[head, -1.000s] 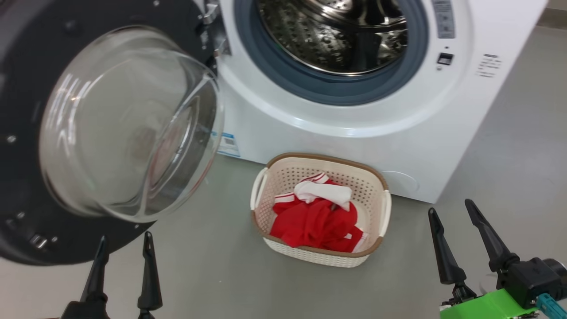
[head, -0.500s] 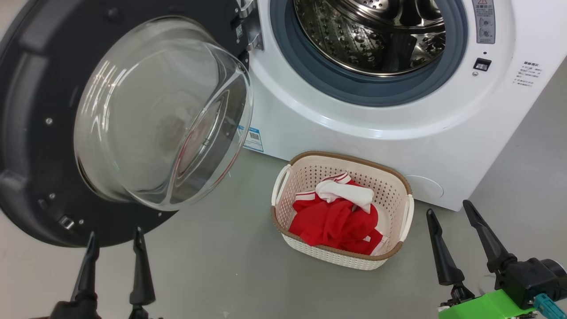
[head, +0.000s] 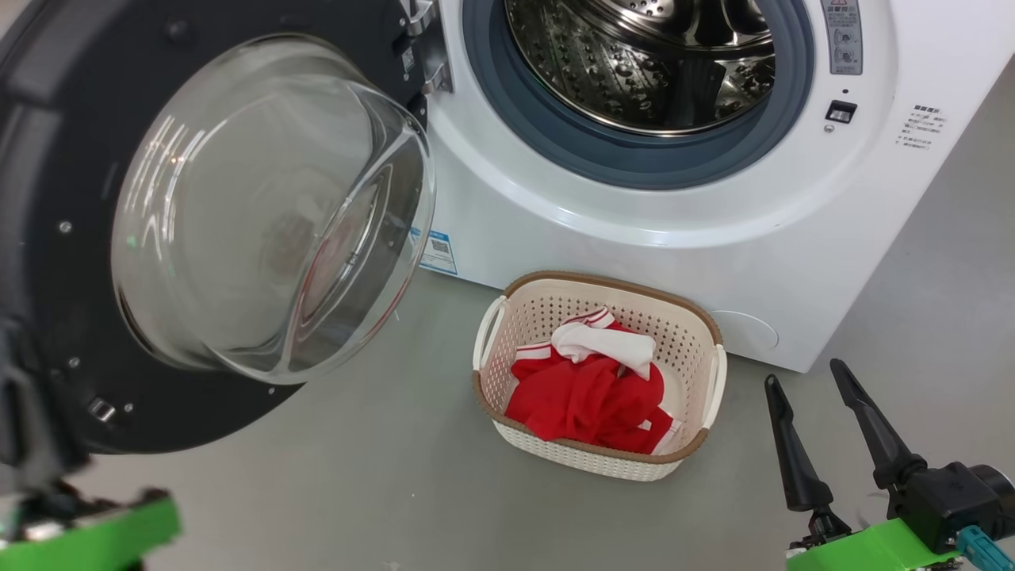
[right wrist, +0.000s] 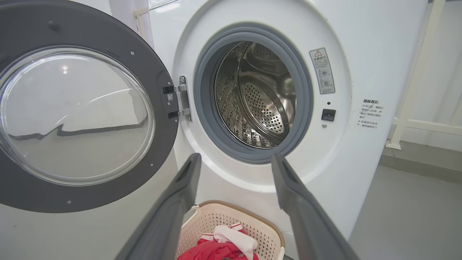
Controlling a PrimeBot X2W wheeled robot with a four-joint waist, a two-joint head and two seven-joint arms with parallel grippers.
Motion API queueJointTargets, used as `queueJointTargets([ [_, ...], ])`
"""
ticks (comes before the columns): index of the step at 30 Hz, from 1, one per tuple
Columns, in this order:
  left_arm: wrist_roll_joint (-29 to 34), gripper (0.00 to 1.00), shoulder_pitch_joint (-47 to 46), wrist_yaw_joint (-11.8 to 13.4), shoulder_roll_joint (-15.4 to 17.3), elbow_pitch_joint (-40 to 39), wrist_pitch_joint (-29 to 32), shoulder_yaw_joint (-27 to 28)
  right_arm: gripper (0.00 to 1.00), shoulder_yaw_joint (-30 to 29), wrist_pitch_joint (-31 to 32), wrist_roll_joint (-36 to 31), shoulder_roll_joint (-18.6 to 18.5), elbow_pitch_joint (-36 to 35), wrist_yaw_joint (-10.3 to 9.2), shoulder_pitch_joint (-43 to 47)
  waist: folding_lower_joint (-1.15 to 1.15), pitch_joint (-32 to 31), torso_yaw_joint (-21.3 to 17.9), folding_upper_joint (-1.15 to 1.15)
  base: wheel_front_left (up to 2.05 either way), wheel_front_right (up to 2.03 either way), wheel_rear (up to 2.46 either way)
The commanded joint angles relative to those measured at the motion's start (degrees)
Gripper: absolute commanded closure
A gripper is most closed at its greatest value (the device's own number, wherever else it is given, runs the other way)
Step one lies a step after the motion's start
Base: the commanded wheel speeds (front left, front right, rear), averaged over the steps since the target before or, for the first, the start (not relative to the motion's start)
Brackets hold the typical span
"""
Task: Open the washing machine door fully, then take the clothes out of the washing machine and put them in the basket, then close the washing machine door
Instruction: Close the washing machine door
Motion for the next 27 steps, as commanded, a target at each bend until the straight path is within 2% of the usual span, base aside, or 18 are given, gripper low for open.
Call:
queueJointTargets([
  [1,-2.3,1.00,-3.5,-0.9,0.7,-1.8,-0.3,4.0,0.00,1.3,-0.4,-0.4,-0.8,-1.4,0.36,-1.8,0.00,0.2,-0.2,0.00,0.00,0.00,0.00],
  [8,-11.9,1.00,-12.2,-3.7,1.7,1.8,0.0,10.9,0.00,1.2,0.0,0.1,-0.8,-1.3,0.36,-2.0,0.00,0.4,-0.7,0.00,0.00,0.00,0.00],
  [13,-19.2,1.00,-19.2,-4.2,5.1,7.4,2.8,15.4,0.00,1.1,0.1,0.2,-0.8,-1.4,0.36,-2.2,0.00,0.5,-1.5,0.00,0.00,0.00,0.00],
  [17,-27.5,1.00,-25.6,-5.2,6.9,12.5,5.6,19.1,0.00,1.1,0.1,0.6,-0.8,-1.4,0.36,-2.2,0.00,0.6,-2.0,0.00,0.00,0.00,0.00],
  [18,-27.5,1.00,-25.6,-5.2,6.9,12.5,5.6,19.1,0.00,1.1,0.1,0.6,-0.8,-1.4,0.36,-2.2,0.00,0.6,-2.0,0.00,0.00,0.00,0.00],
  [21,-34.5,1.00,-30.4,-4.7,8.4,17.9,9.8,22.0,0.00,1.3,0.1,0.8,-0.8,-1.3,0.36,-2.1,0.00,0.6,-2.3,0.00,0.00,0.00,0.00],
  [27,-43.3,1.00,-38.4,-2.5,13.4,30.3,17.6,26.2,0.00,1.6,0.1,1.3,-0.8,-1.0,0.36,-2.2,0.00,0.6,-3.0,0.00,0.00,0.00,0.00],
])
